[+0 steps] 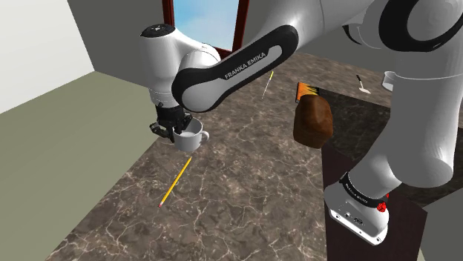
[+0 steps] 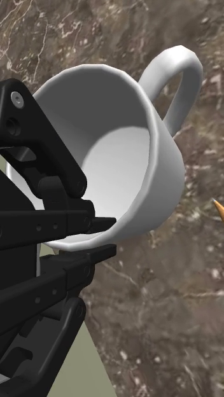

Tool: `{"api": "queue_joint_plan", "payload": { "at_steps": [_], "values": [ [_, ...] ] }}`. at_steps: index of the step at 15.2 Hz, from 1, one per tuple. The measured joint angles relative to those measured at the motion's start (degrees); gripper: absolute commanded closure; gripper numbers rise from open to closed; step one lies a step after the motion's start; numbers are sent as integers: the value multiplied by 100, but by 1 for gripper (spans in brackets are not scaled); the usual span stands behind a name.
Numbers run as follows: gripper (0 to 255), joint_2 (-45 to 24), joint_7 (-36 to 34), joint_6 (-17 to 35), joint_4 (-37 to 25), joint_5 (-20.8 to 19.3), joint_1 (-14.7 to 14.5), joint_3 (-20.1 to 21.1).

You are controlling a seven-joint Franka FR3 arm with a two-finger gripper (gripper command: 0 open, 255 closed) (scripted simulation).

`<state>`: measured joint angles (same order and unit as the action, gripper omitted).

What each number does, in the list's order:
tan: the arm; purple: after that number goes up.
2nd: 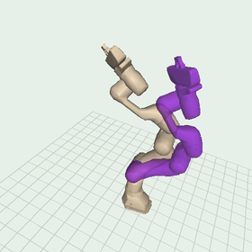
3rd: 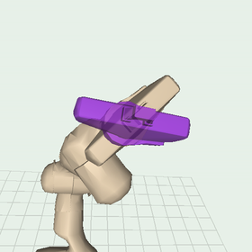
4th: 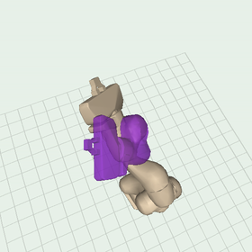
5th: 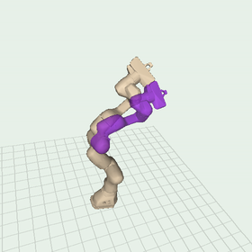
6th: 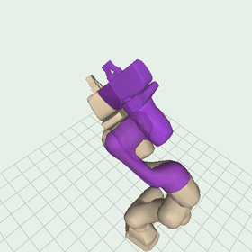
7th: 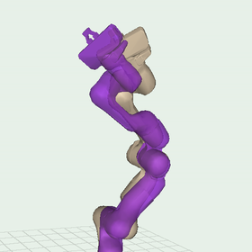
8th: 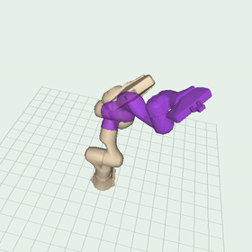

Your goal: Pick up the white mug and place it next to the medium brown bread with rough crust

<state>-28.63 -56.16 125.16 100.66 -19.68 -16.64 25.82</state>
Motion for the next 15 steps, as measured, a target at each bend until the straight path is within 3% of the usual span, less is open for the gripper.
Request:
{"api": "queue_joint_plan", "payload": {
  "at_steps": [15],
  "values": [
    [255,466,235,-754,-345,302,96,157]
  ]
}}
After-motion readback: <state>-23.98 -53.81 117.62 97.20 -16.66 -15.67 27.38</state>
